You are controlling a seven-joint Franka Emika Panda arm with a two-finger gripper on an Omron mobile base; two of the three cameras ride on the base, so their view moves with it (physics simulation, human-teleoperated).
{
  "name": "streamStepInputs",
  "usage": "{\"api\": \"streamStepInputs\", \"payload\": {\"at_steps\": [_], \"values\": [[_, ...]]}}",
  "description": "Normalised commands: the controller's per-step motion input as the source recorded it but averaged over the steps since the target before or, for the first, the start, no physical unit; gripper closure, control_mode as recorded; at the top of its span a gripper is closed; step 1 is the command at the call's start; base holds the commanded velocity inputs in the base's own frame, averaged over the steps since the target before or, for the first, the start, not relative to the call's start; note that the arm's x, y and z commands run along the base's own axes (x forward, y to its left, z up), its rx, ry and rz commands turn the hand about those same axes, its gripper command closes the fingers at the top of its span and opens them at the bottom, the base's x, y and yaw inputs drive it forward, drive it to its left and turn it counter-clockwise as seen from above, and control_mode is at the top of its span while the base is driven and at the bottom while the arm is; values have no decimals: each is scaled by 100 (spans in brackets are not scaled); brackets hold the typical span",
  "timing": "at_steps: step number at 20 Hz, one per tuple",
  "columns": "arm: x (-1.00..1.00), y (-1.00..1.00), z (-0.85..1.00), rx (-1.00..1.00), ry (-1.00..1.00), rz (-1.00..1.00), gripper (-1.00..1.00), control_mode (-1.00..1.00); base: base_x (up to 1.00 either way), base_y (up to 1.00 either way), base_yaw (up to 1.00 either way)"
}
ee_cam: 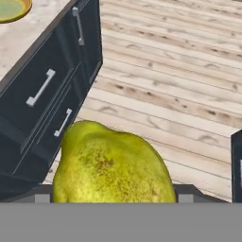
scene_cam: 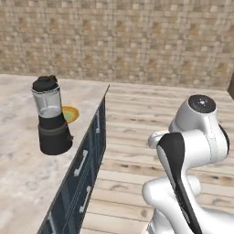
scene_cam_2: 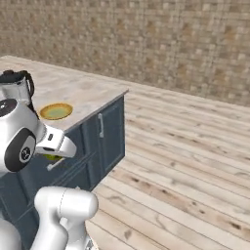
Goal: Pick the pear and orange from the fridge and place them on the plate next to the blender to make a fruit smoothie.
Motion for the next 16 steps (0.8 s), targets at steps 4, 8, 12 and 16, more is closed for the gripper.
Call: {"api": "streamStepInputs", "payload": {"at_steps": [4,8,12,16], "values": [[0,0,0,0,0,0,100,100,98,-53,58],[0,0,0,0,0,0,100,100,97,-54,57],[0,0,0,0,0,0,100,100,96,-36,63],[0,0,0,0,0,0,100,100,78,-24,69]]}}
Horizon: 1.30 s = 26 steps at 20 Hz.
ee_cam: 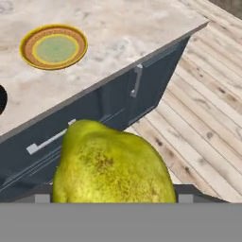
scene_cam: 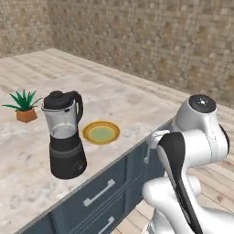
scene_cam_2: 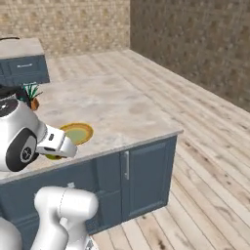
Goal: Pick the pear and orange from the fridge and place them on the plate next to the blender to make a fruit smoothie.
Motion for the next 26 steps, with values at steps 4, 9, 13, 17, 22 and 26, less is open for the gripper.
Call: {"api": "streamStepInputs", "payload": {"at_steps": [4,9,13,17,22,26], "values": [[0,0,0,0,0,0,100,100,61,-26,70],[0,0,0,0,0,0,100,100,45,-61,59],[0,0,0,0,0,0,100,100,60,-64,45],[95,-6,-58,4,15,23,100,-100,0,0,0],[100,19,-61,0,20,16,100,-100,0,0,0],[100,24,-47,0,16,11,100,-100,0,0,0]]}}
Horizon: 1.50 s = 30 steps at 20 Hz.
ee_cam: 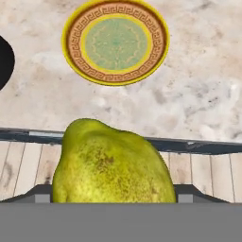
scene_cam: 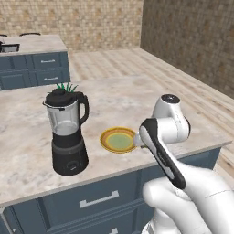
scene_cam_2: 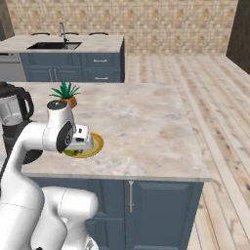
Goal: Pick the pear and orange from the fridge and place them on the plate next to the blender to make a fruit smoothie.
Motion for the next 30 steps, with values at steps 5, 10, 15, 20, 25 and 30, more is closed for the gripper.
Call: {"api": "streamStepInputs", "payload": {"at_steps": [5,10,15,20,25,30], "values": [[92,12,-39,0,10,8,100,-100,0,0,0],[69,0,-45,0,0,5,100,-100,0,0,0],[53,11,-55,-2,3,1,100,-100,0,0,0],[33,10,-34,-1,3,0,100,-100,0,0,0],[21,0,-28,-2,9,0,100,-100,0,0,0],[19,6,-22,-3,6,0,100,-100,0,0,0]]}}
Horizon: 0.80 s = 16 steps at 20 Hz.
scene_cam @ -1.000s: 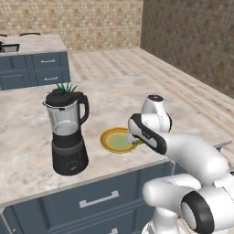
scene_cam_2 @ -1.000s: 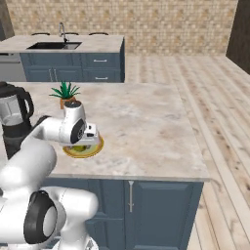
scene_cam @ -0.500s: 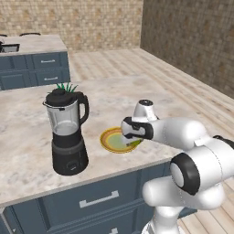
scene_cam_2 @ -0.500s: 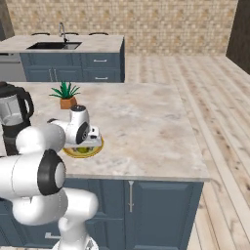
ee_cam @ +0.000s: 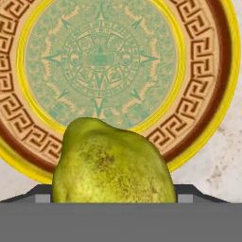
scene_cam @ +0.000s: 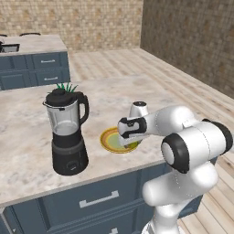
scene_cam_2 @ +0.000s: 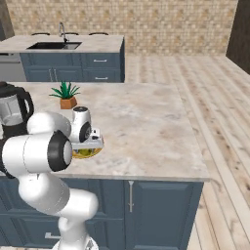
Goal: Pick the pear and orange from the fridge and place them on the plate next to the blender to make a fruit smoothie.
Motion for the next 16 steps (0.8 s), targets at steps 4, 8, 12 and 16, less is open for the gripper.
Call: {"api": "streamStepInputs", "payload": {"at_steps": [4,8,12,16], "values": [[26,7,-1,-1,2,0,100,-100,0,0,0],[30,4,-6,0,0,0,100,-100,0,0,0],[6,2,-26,0,0,0,-100,-100,0,0,0],[0,7,-9,0,0,0,-100,-100,0,0,0]]}}
